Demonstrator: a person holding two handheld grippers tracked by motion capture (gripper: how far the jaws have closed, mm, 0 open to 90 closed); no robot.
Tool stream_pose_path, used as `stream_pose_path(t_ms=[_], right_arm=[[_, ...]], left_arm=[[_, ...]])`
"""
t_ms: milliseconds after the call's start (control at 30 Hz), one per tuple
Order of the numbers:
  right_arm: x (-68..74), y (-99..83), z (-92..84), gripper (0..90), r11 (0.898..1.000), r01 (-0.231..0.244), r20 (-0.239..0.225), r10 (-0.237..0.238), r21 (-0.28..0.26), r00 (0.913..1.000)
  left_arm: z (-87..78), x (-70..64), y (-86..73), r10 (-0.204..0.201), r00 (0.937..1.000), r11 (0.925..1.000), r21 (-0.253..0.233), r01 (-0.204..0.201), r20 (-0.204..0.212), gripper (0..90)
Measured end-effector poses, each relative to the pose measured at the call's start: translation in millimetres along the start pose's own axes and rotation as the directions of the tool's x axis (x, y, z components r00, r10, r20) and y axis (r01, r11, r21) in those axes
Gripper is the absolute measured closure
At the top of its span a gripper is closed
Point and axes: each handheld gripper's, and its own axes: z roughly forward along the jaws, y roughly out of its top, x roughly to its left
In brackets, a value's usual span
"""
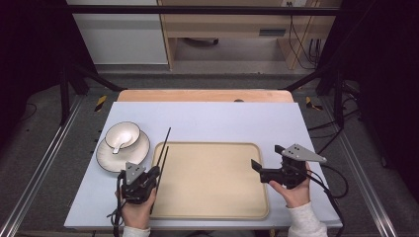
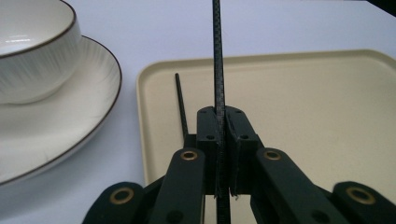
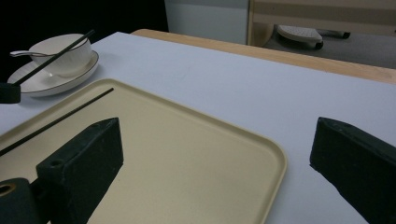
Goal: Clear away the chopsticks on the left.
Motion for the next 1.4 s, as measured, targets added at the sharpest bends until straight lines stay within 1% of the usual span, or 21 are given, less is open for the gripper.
stream_pose_path(t_ms=[133,300,333,500,600,767,933,1033,1100,1167,1233,1333,1400], right_arm=[[0.1,-0.3,0.8,3.0,1.000,0.004,0.000,-0.004,0.000,1.0000],[0.6,-0.7,1.9,3.0,1.000,0.004,-0.001,-0.004,0.008,1.0000],[0.9,-0.8,2.2,2.9,1.000,0.002,-0.001,-0.002,0.008,1.0000],[0.7,-0.9,2.5,3.0,1.000,0.005,-0.003,-0.005,0.005,1.0000],[0.8,-1.3,3.1,3.0,1.000,0.010,-0.004,-0.010,0.009,0.9999],[1.3,-1.7,3.9,3.0,1.000,0.006,-0.003,-0.006,0.014,1.0000],[1.4,-1.9,4.5,3.0,1.000,0.008,-0.006,-0.008,0.015,0.9999],[1.4,-2.1,5.0,3.0,1.000,0.011,-0.004,-0.011,0.016,0.9999],[1.3,-2.1,5.0,3.0,1.000,0.010,-0.004,-0.010,0.016,0.9999],[1.3,-2.1,5.1,3.0,1.000,0.011,-0.004,-0.011,0.016,0.9999],[1.5,-2.3,5.4,3.0,1.000,0.010,-0.004,-0.010,0.019,0.9999],[1.7,-2.4,5.7,3.0,1.000,0.010,-0.005,-0.010,0.019,0.9999],[1.7,-2.4,5.7,3.0,1.000,0.011,-0.005,-0.011,0.019,0.9999]], left_arm=[[1.0,-3.3,-5.9,-0.013,0.9999,0.9999,-0.002,0.013,0.002,84.8],[6.5,-12.5,-17.2,-0.020,0.9998,0.9998,-0.002,0.020,-0.002,84.8],[7.4,-13.7,-18.9,-0.014,0.9999,0.9999,0.006,0.014,-0.004,84.8],[13.6,-17.8,-27.4,-0.024,0.9997,0.9995,0.021,0.024,-0.004,84.8],[16.7,-19.0,-30.7,-0.020,0.9998,0.9990,0.040,0.020,-0.010,84.8],[19.2,-19.9,-33.0,-0.018,0.9997,0.9985,0.052,0.019,-0.017,84.9],[20.9,-22.2,-33.5,-0.010,0.9993,0.9978,0.065,0.013,-0.035,84.9],[22.3,-22.5,-33.4,-0.009,0.9992,0.9959,0.090,0.012,-0.039,84.8],[22.7,-22.7,-33.4,-0.011,0.9992,0.9954,0.095,0.014,-0.039,84.8],[22.9,-23.1,-33.4,-0.005,0.9990,0.9948,0.101,0.009,-0.043,84.7],[24.0,-24.3,-33.5,0.005,0.9987,0.9932,0.116,0.001,-0.051,84.7],[25.0,-24.6,-32.9,0.015,0.9986,0.9904,0.138,-0.008,-0.050,84.7],[26.2,-25.2,-32.9,0.013,0.9986,0.9890,0.148,-0.005,-0.051,84.7]])
